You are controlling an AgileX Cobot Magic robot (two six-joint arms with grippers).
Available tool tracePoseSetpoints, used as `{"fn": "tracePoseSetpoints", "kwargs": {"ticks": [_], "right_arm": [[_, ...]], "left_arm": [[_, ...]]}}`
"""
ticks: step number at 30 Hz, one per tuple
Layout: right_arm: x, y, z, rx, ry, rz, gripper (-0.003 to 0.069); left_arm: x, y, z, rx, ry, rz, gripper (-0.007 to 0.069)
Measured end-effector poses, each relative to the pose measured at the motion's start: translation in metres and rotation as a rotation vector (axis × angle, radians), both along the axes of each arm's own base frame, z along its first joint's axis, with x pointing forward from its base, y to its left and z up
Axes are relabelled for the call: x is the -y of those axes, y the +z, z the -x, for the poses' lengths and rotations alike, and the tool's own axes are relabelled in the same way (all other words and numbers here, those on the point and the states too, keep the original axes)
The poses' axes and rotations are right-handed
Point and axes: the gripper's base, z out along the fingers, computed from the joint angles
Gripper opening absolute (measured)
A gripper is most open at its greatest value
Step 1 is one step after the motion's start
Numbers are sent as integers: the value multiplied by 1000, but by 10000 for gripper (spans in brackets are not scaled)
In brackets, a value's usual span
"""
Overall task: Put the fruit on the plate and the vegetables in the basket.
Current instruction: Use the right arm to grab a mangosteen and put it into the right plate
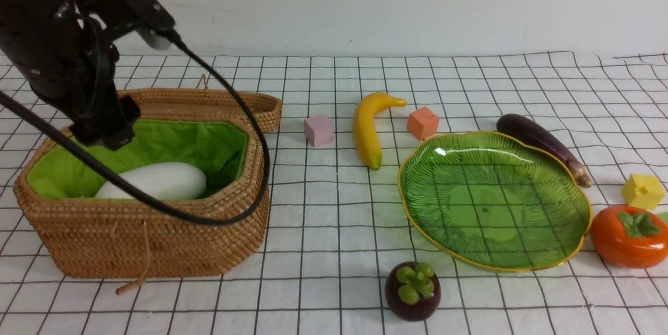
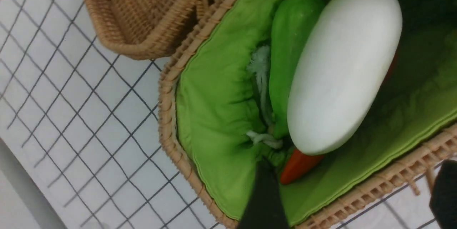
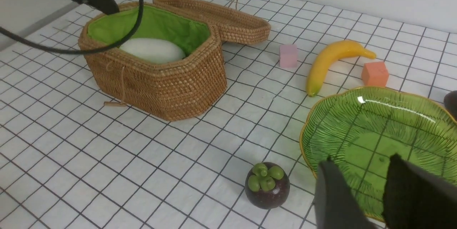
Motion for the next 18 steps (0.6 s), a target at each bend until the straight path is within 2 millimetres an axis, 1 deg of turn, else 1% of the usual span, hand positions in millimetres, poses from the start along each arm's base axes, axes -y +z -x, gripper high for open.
{"fn": "tracePoseSetpoints", "kwargs": {"ticks": [2, 3, 4, 5, 6, 7, 9, 10, 11, 12, 13, 15, 17, 18], "right_arm": [[-4, -1, -4, -43, 8, 8, 239], [-4, 0, -3, -47, 8, 11, 239], [-9, 0, -9, -107, 15, 41, 239], [-9, 1, -9, -108, 16, 42, 239], [-17, 1, -18, -176, 25, 77, 239], [-20, 3, -21, -200, 29, 90, 239], [-31, 4, -35, -269, 37, 124, 239], [-32, 4, -37, -277, 38, 130, 239], [-41, 3, -48, -327, 45, 151, 239], [-51, -1, -59, -381, 54, 168, 239], [-58, -3, -67, -416, 60, 177, 239], [-69, -9, -80, -466, 66, 188, 239], [-81, -16, -96, -517, 70, 203, 239], [-82, -16, -97, -522, 71, 203, 239]], "left_arm": [[8, 20, 19, 66, 107, 150, 316], [10, 23, 22, 73, 118, 172, 279], [19, 36, 39, 92, 142, 256, 122], [20, 38, 41, 93, 143, 267, 90], [30, 50, 62, 108, 126, 342, 12], [36, 56, 76, 118, 99, 383, -13], [44, 64, 103, 139, 35, 454, -13], [45, 64, 106, 141, 28, 461, -13], [47, 65, 130, 167, -23, 525, -13], [47, 65, 147, 201, -52, 580, -13], [45, 61, 161, 220, -65, 627, -13], [41, 45, 180, 240, -87, 688, -13], [32, 26, 203, 279, -122, 777, -13], [32, 24, 205, 283, -125, 785, -13]]}}
